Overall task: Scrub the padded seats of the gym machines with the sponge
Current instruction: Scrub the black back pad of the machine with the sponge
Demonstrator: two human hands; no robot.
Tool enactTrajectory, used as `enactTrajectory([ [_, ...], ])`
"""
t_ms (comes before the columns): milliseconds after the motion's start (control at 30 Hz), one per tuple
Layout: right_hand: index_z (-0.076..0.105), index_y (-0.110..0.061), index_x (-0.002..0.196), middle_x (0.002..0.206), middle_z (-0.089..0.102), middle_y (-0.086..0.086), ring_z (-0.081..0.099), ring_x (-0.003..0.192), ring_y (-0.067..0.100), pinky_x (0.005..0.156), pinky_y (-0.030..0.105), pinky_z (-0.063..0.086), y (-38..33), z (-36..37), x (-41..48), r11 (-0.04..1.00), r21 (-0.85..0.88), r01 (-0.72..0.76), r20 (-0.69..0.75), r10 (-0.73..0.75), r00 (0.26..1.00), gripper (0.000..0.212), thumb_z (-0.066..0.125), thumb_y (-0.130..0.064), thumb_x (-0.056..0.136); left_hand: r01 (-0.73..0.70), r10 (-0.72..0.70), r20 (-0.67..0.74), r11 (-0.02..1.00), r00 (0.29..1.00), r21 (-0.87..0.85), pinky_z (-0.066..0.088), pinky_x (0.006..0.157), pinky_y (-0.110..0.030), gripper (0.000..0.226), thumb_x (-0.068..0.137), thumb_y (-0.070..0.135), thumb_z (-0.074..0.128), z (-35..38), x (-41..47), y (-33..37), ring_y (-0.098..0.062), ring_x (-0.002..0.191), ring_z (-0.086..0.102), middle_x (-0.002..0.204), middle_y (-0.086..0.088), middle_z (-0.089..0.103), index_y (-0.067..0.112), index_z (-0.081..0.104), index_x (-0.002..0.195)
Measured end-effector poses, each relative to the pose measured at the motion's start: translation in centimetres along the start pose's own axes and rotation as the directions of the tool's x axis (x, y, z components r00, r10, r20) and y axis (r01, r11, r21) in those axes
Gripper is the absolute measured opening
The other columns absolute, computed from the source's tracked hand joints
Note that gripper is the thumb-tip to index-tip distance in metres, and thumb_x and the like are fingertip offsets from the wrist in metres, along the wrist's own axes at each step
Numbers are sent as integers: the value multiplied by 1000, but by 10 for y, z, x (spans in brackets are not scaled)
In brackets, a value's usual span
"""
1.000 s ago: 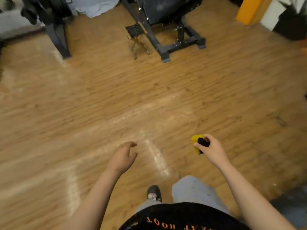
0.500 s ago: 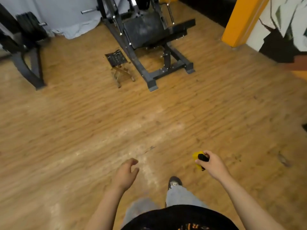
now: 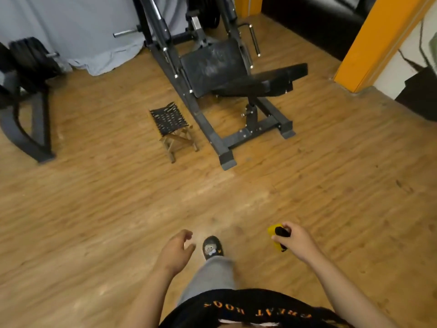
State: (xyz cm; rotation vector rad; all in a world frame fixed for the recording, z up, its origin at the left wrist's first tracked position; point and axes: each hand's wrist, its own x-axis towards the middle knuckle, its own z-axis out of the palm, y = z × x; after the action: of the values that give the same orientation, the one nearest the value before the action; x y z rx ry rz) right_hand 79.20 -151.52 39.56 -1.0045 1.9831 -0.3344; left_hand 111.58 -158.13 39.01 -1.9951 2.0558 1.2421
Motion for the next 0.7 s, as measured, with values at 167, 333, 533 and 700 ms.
enactTrajectory([
  [167,58,-9,119,110,65,8,61,99,26,75,35,47,-111,-34,101,996,88,20,-114,-10,993,44,73,-30,84,-51,67,-123,990,990,132,45,92,-31,35,95,24,57,-136,134,31,-24,117,57,128,-4,61,12,53,128],
  [333,58,-10,117,108,63,7,60,102,28,76,34,45,-200,-60,192,991,114,66,-160,-47,986,40,73,-28,84,-96,119,-162,985,980,140,45,91,-33,33,94,25,58,-205,242,70,-25,116,58,125,-4,62,14,54,125],
  [533,58,-13,118,101,60,-2,59,98,20,74,29,45,-272,-82,323,991,103,91,-84,-82,993,40,73,-28,84,-87,92,-42,990,995,107,43,91,-26,33,96,29,55,-200,348,110,-16,117,55,128,1,59,19,51,127],
  [700,59,-15,106,97,64,-1,62,96,21,82,38,52,-348,-138,451,988,-22,155,1,-155,988,31,73,-29,82,-14,22,-60,992,998,123,45,93,-29,33,94,26,57,-260,468,147,-19,116,57,127,-1,61,17,52,126],
])
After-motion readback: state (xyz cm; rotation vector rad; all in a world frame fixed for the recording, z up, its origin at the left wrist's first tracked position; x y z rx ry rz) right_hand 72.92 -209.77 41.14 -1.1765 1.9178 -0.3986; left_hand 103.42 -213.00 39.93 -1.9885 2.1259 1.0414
